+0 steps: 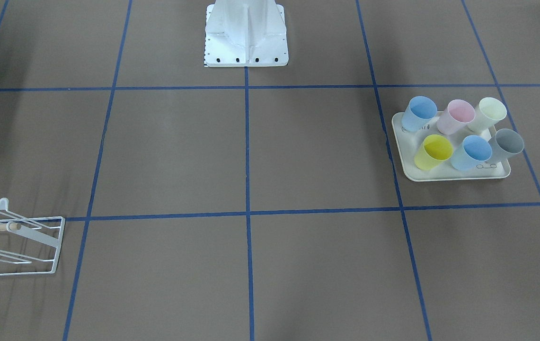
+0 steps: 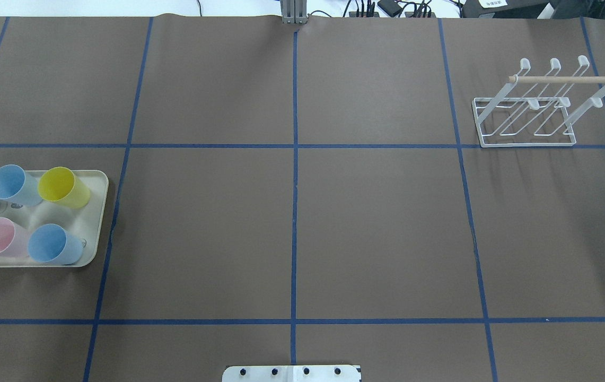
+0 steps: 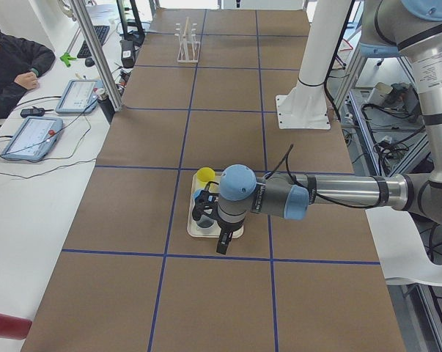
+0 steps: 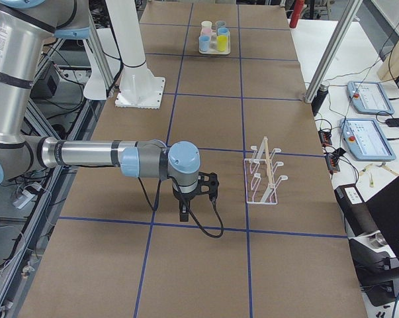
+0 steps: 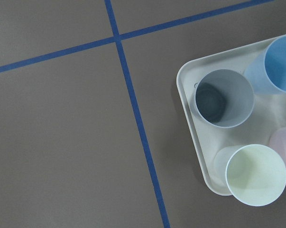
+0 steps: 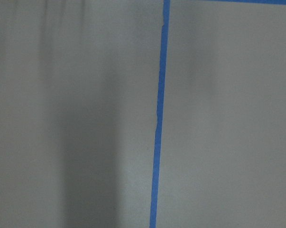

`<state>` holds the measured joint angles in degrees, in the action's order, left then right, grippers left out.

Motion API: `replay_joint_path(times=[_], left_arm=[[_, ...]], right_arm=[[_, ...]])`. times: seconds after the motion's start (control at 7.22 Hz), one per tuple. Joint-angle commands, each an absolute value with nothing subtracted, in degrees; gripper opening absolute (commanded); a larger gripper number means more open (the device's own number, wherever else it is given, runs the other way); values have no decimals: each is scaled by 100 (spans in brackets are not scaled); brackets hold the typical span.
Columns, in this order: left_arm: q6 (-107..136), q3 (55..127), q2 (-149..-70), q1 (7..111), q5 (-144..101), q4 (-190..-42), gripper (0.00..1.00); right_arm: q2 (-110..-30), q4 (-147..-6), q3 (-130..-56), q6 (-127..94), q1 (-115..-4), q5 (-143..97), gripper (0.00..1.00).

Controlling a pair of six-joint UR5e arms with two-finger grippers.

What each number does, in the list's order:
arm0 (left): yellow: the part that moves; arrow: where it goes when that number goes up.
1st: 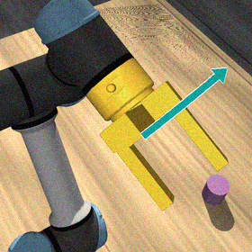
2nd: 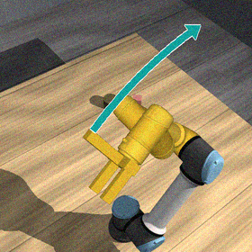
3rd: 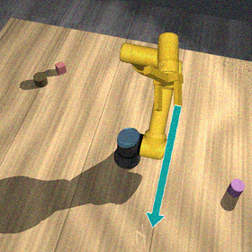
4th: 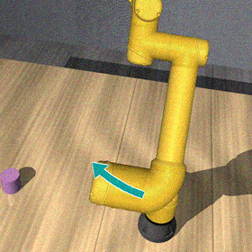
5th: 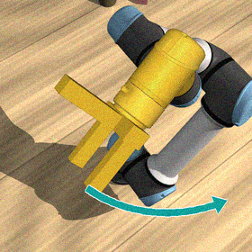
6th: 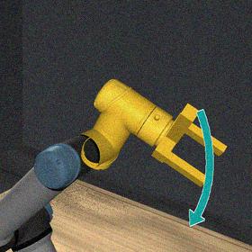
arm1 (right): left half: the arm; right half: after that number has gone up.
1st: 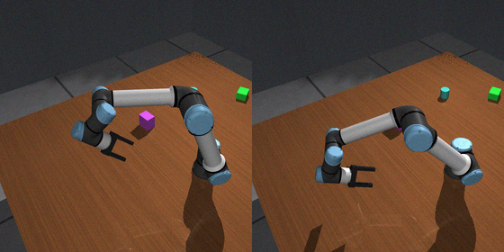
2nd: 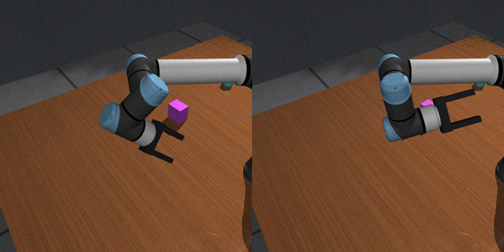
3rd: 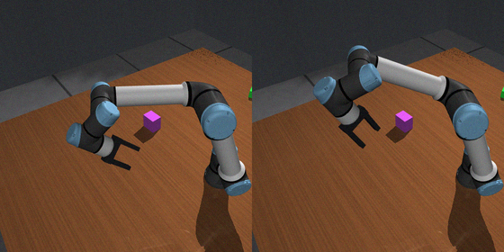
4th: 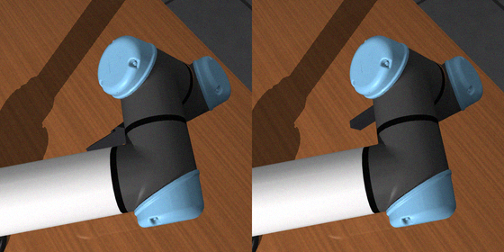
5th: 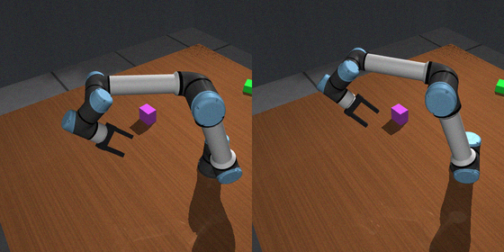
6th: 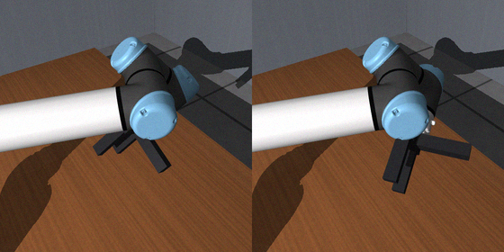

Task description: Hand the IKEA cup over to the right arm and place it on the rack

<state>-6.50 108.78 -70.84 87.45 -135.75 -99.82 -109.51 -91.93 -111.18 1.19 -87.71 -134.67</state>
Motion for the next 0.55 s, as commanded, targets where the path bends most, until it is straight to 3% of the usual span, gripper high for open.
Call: replay_joint_path(times=[0.0, 0.42], left_arm=[[-650, 10881, -7093, 8745, -13579, -9984, 100], [-642, 10925, -7119, 8745, -13579, -10167, 100]], right_arm=[[-10951, -9185, -11127, 114, -8771, -13465, 99], [-10916, -9193, -11145, 114, -8771, -13474, 99]])
